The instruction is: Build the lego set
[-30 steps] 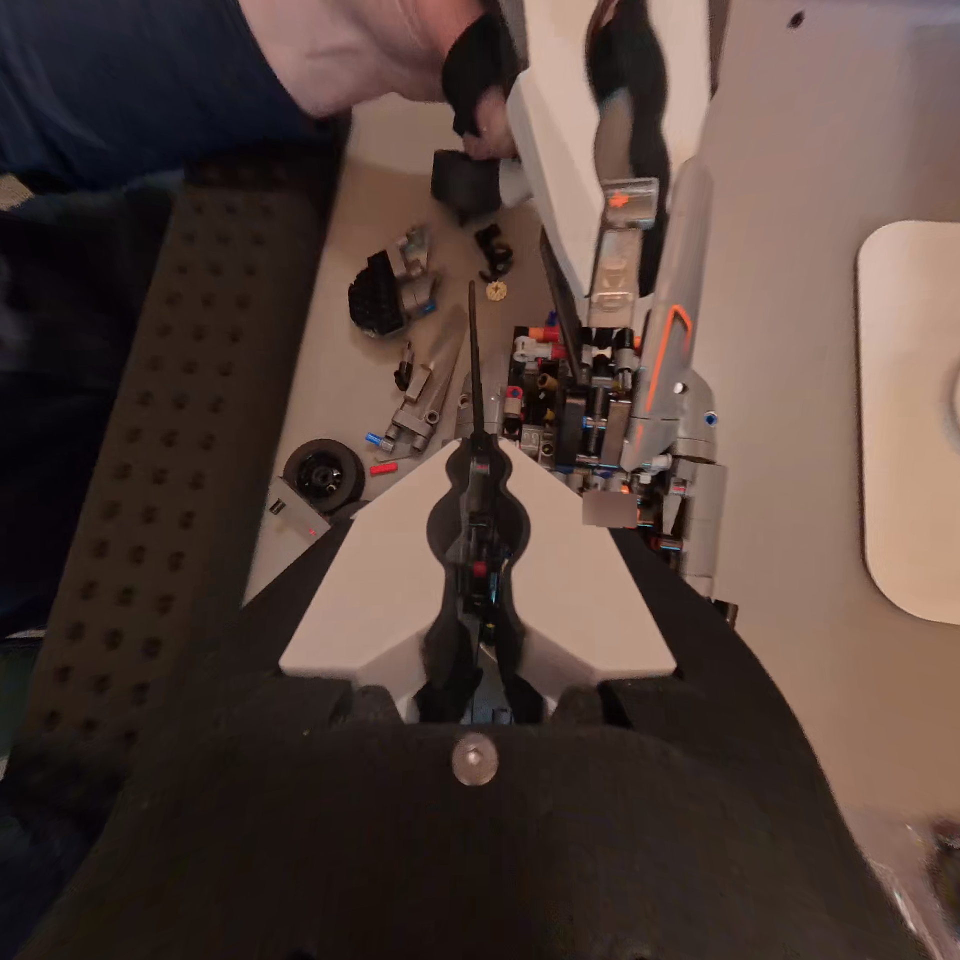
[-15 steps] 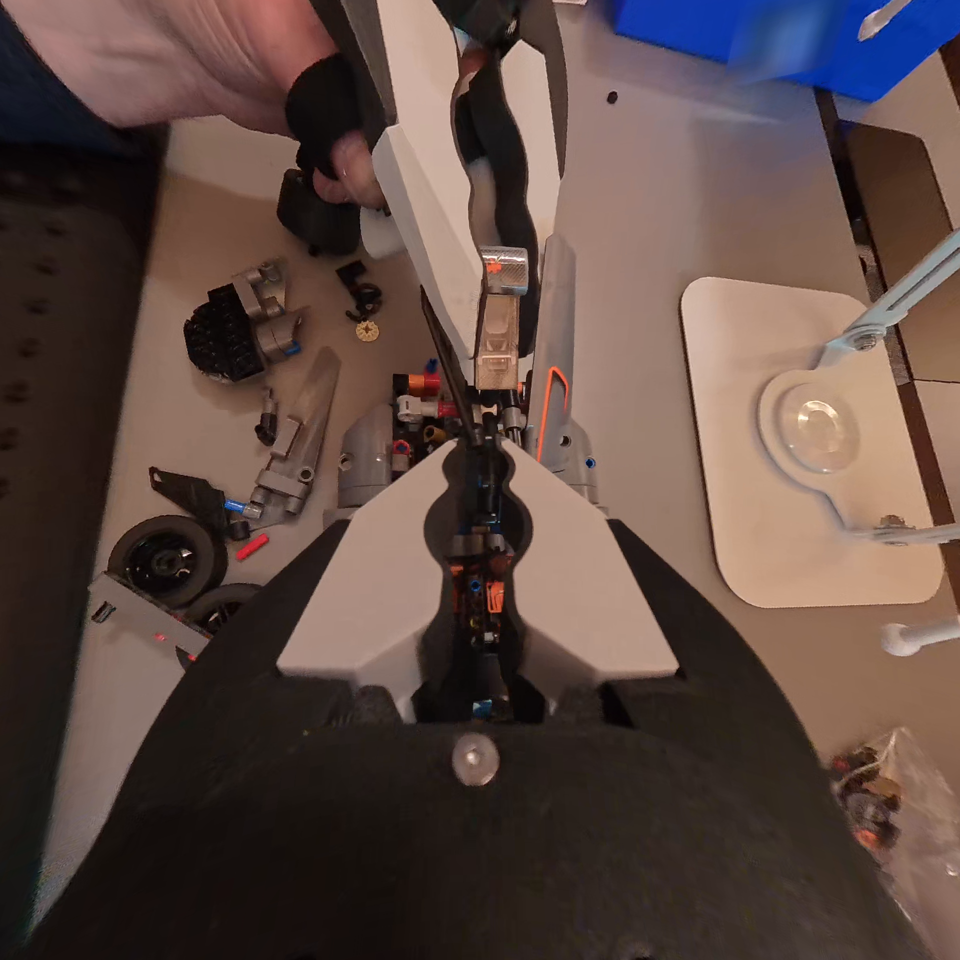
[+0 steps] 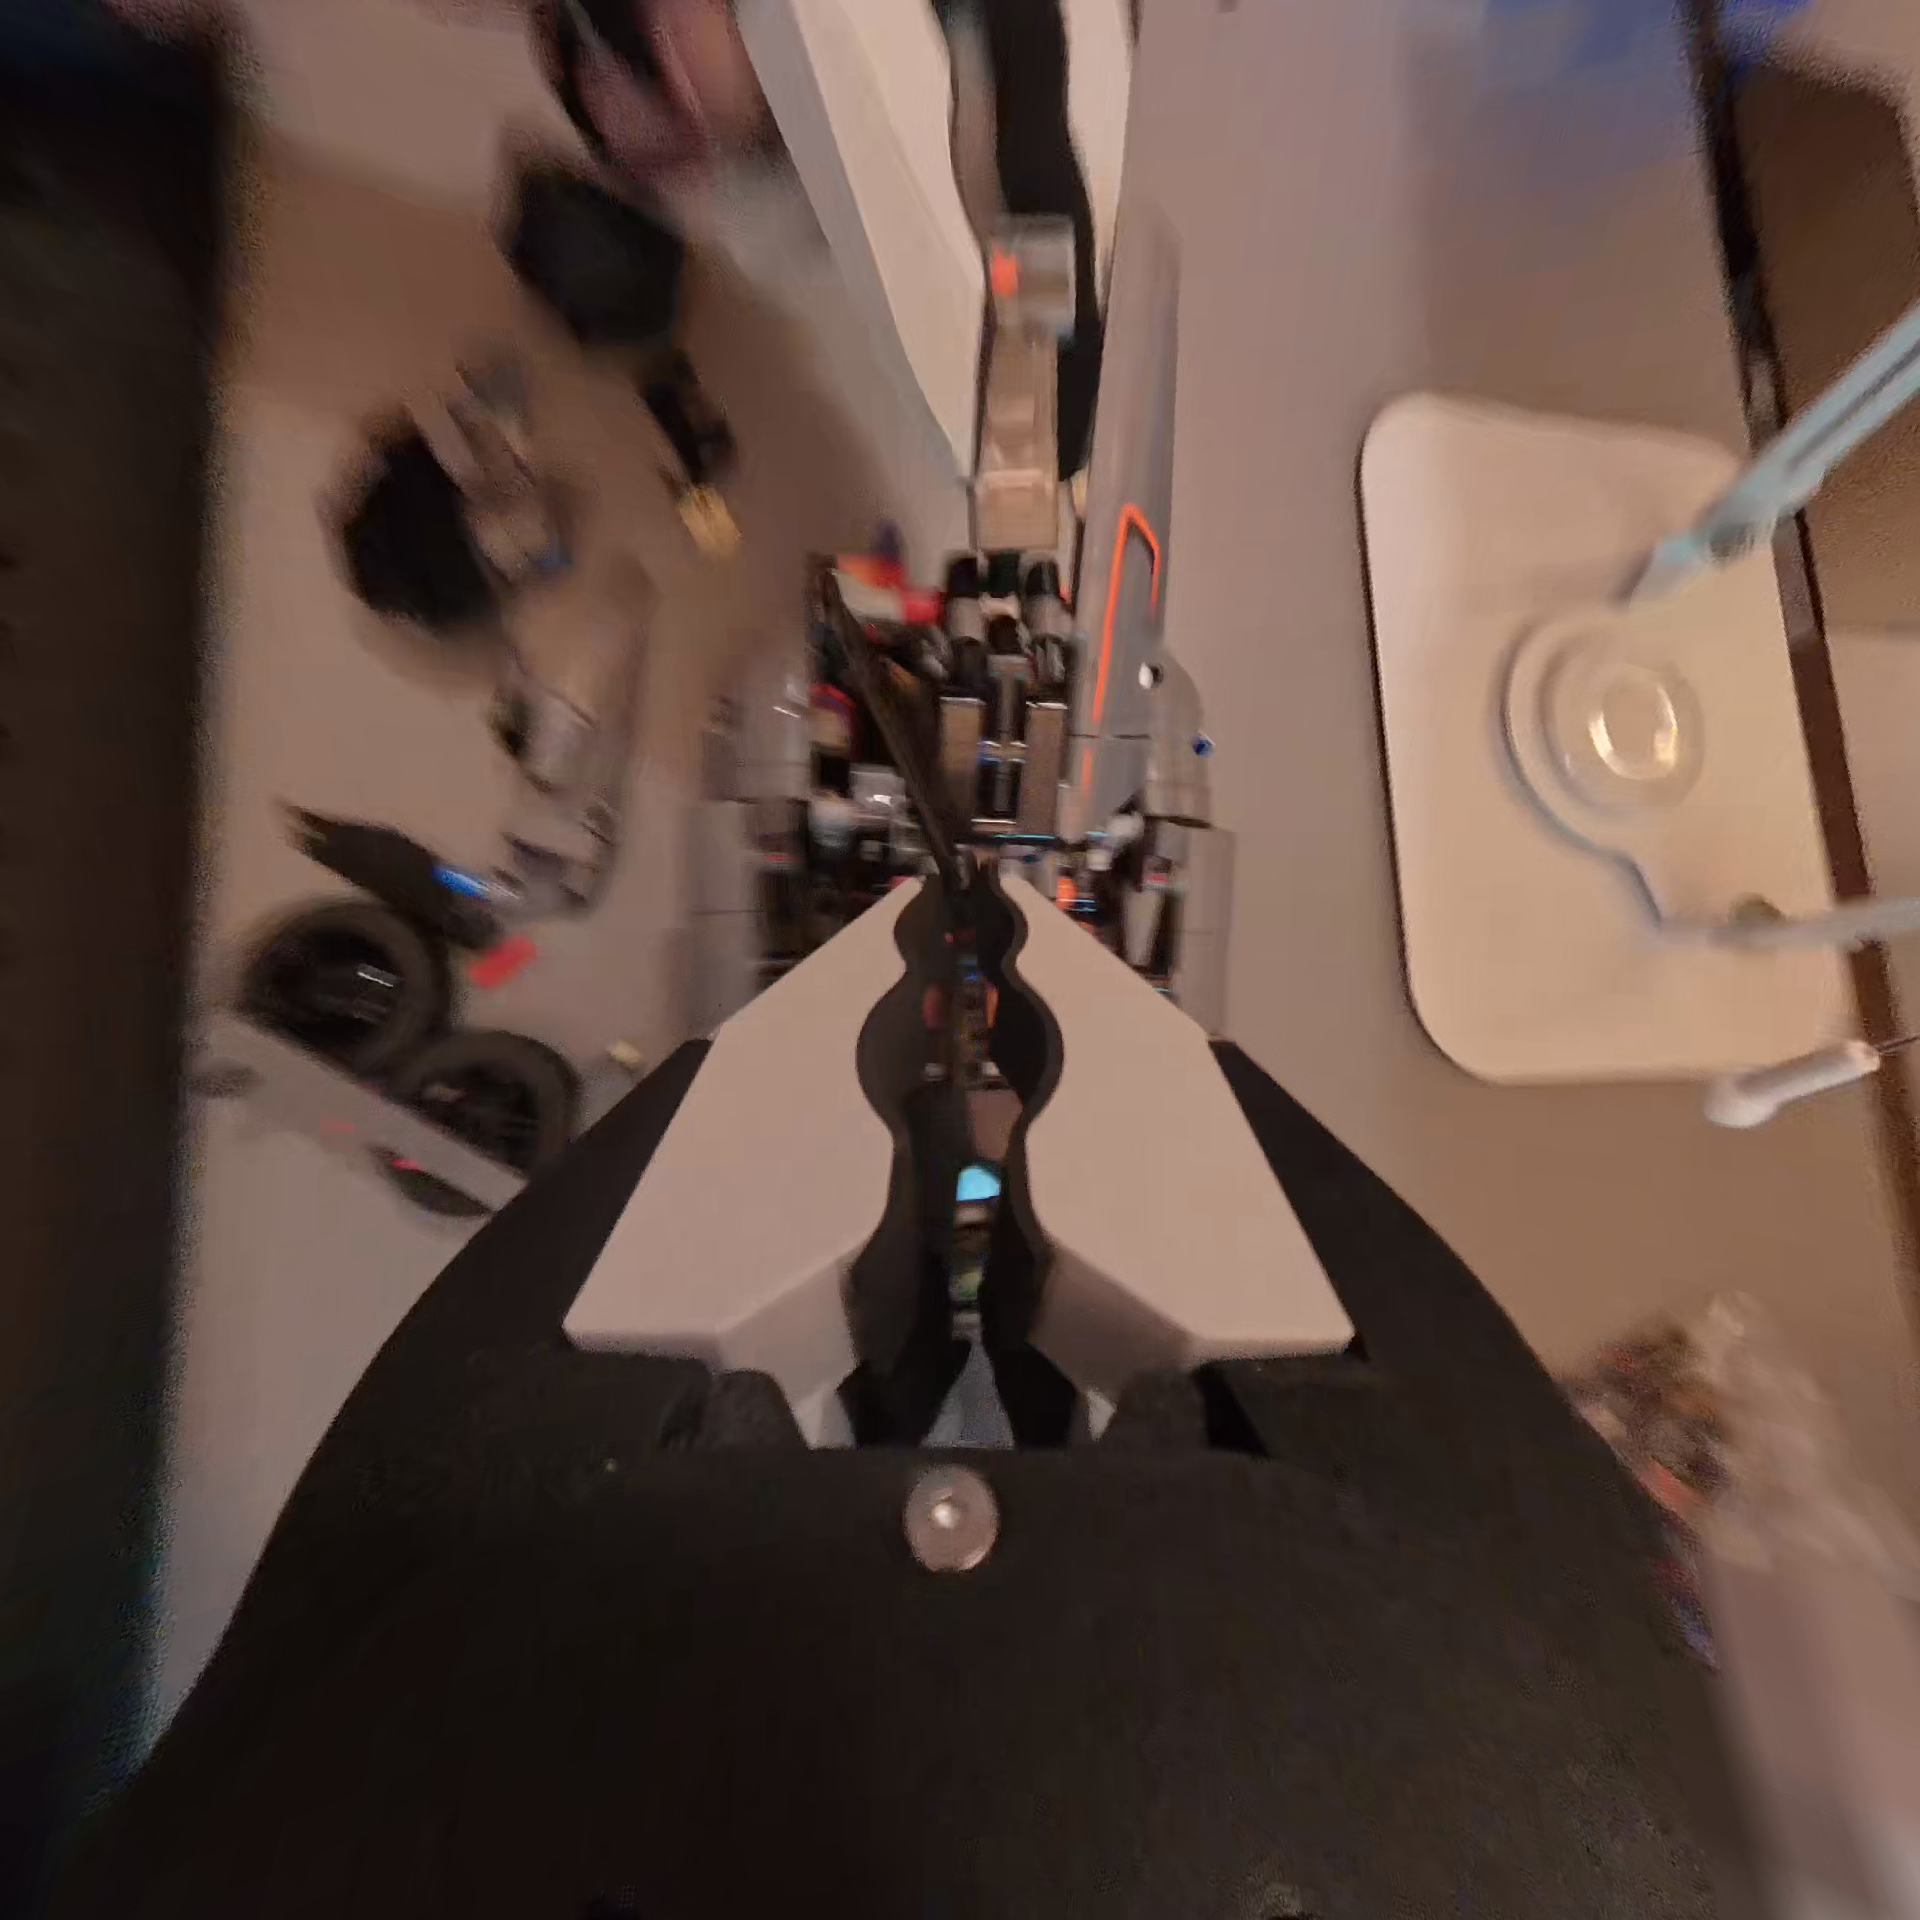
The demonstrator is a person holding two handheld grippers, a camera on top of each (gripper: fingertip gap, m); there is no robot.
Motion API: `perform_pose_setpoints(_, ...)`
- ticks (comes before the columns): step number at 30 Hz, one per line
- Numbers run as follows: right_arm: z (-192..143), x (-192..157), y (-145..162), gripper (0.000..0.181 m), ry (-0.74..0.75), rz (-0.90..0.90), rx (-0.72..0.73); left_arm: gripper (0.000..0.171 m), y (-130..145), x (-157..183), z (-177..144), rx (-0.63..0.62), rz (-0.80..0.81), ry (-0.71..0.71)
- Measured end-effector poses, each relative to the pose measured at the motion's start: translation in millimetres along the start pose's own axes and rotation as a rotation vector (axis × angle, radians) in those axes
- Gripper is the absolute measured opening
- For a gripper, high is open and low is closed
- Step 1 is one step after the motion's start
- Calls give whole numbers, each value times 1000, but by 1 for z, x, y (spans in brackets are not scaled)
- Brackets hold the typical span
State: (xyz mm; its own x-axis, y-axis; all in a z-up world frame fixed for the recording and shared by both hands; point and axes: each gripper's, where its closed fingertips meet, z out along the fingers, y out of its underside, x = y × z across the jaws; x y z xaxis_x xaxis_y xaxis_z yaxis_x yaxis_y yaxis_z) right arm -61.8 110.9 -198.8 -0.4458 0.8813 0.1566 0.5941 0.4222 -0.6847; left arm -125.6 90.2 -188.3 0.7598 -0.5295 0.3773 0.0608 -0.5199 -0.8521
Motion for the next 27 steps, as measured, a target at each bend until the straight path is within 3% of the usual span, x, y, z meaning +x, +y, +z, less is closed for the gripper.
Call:
perform_pose_setpoints(3,-21,-9,-14,4,-53,18,68,21,-12,0,-15,79,-18,18)
perform_pose_setpoints(7,10,-40,9,5,-182,-35,-99,22,-8,2,-7,62,-31,39)
perform_pose_setpoints(10,15,-53,4,11,-235,-34,-106,22,-8,3,-7,69,-33,50)
perform_pose_setpoints(12,14,-45,0,32,-204,-6,-78,23,-8,5,-6,69,-37,64)
perform_pose_setpoints(16,15,-13,-23,24,-43,31,49,23,-9,9,-3,71,-48,88)
perform_pose_setpoints(19,28,-2,-28,18,48,10,36,23,-9,11,0,67,-55,99)
perform_pose_setpoints(27,31,6,-30,11,86,12,58,23,-10,11,-2,65,-40,73)
